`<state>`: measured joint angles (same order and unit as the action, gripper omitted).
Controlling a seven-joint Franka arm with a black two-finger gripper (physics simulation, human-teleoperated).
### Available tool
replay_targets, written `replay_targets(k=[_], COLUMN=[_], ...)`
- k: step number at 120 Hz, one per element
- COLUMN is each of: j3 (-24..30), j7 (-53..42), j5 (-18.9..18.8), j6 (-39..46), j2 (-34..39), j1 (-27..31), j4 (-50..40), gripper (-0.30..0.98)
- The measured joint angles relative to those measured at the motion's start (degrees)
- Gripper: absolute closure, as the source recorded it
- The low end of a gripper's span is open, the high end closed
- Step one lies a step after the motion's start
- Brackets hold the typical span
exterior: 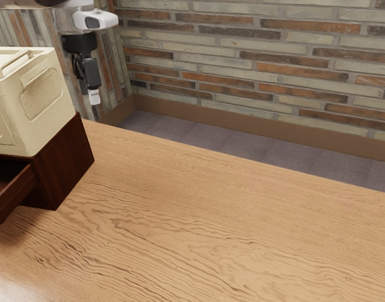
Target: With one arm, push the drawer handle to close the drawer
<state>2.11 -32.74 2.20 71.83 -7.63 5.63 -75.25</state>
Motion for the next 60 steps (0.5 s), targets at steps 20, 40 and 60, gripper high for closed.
replay_targets(k=[20, 40, 60], j3=[0.11, -1.91, -16.32], j7=[-5.85, -8.00, -8.81], j5=[-0.10, -10.59, -12.20], j6=[3.32, 0.18, 20.33], j2=[0.58, 25.23, 30.15], j1=[0.00, 23.31, 40.29], j4=[0.46, -6.74, -52.13], gripper=[0.00, 0.00, 0.00])
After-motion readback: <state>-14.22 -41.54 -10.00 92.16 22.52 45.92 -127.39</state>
